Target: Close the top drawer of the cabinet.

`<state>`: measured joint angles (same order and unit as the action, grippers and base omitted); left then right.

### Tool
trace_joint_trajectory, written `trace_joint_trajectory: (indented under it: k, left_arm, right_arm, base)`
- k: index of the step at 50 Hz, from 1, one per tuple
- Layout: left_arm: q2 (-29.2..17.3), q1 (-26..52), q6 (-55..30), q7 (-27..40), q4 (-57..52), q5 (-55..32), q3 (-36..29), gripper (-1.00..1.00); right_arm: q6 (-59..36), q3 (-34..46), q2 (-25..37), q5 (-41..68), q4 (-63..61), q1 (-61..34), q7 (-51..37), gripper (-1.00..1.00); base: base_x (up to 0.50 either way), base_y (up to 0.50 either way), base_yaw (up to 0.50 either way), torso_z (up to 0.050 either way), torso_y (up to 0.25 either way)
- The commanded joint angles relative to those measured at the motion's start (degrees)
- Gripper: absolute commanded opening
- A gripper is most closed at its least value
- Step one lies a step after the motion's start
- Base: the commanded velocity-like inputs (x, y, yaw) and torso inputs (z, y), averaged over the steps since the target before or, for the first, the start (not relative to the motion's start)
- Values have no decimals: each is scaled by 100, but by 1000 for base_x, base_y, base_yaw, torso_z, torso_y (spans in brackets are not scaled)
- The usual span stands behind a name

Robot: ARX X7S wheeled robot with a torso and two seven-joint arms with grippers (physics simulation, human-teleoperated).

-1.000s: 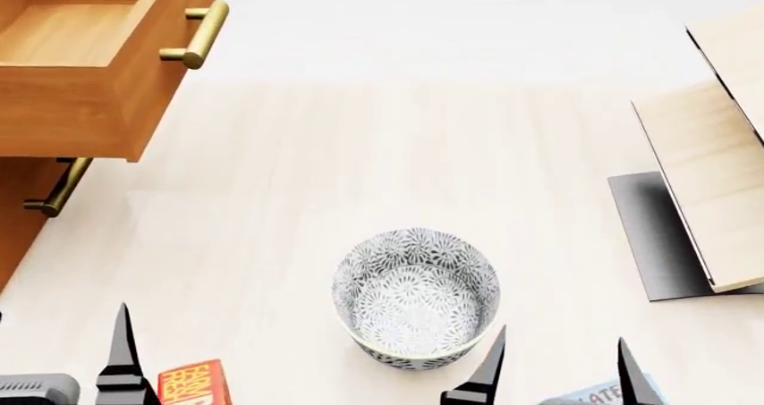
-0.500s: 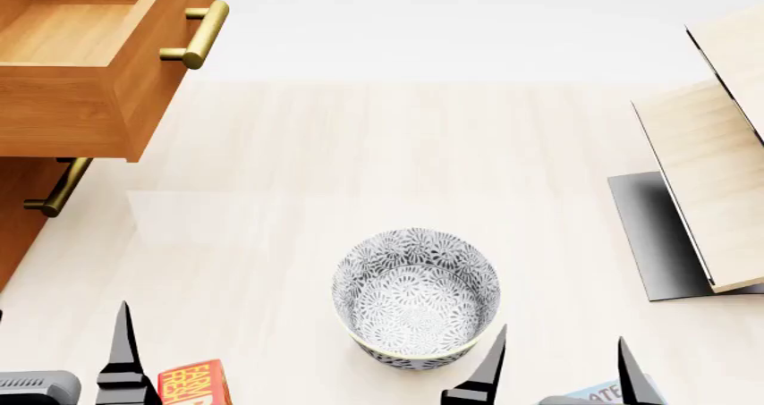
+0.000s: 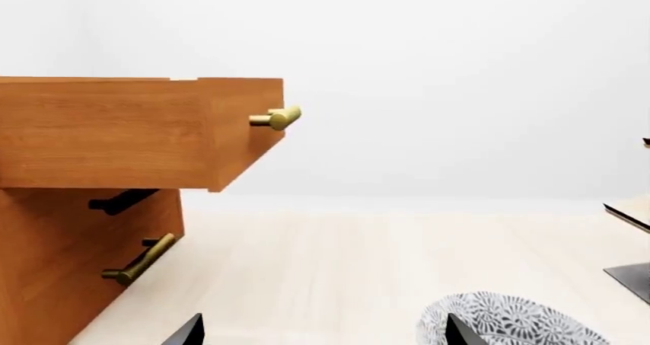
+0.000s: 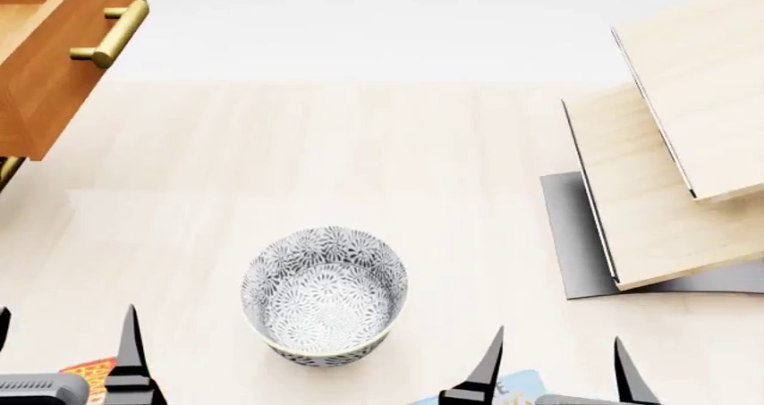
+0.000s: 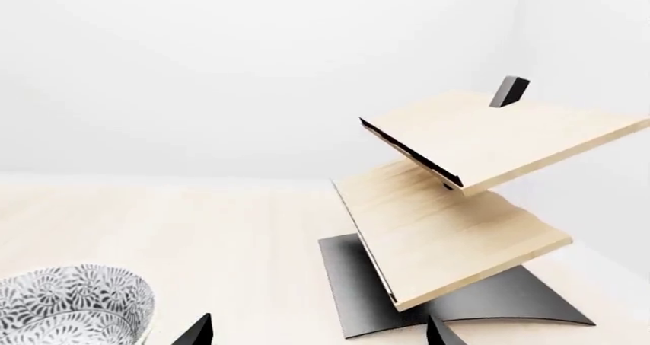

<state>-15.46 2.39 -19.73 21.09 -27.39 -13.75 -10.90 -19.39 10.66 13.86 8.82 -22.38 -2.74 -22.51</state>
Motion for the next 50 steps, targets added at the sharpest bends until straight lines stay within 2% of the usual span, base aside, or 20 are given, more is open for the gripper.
trace_joint_trajectory:
  k: [1, 11, 50]
  left_arm:
    - [-33, -2, 20, 6, 17, 0, -55, 100]
    - [-48, 31, 8, 28, 32, -17, -77, 100]
    - [-104, 31, 108, 110, 145, -66, -129, 100]
  right_arm:
    - [60, 67, 12, -58, 68, -21, -59, 100]
    - [29, 92, 23, -54, 118, -72, -103, 100]
    - [106, 173, 97, 14, 185, -69, -182, 100]
  base:
    - [0, 0, 0, 0, 0]
    - [34, 0, 0, 0, 0]
    - [307, 0, 0, 0, 0]
